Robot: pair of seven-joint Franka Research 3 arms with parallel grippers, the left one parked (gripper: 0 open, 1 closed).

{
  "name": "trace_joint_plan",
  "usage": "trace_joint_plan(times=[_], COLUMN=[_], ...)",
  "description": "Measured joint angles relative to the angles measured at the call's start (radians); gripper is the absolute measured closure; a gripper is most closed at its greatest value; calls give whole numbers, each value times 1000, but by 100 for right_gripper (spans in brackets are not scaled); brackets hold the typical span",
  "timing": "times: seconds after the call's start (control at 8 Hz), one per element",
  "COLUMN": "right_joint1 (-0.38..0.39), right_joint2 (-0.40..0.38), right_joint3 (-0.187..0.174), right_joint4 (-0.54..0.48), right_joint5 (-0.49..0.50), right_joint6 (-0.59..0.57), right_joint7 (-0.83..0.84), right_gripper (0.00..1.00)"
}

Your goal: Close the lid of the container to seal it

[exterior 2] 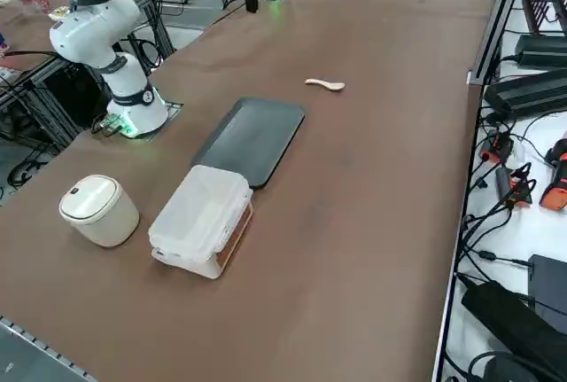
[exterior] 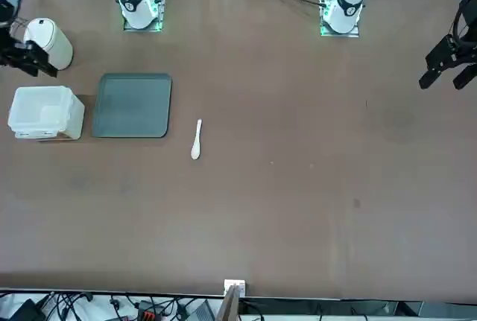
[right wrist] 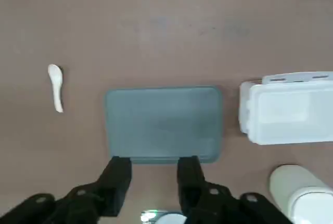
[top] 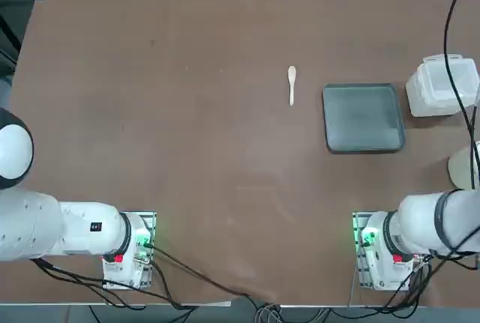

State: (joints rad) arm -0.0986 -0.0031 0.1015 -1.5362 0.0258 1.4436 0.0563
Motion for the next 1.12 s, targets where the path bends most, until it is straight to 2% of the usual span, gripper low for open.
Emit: trace_joint_plan(times=[0.25, 0.38, 1.12], right_joint1=[60, 63, 54], right_joint2=[1, 5, 46], right_joint3=[1, 0, -29], right_joint4=[13, 17, 78], right_joint5=[0, 0, -4], right_joint6=[0, 1, 1], right_joint7=[89, 92, 92], right_gripper=[9, 0, 0])
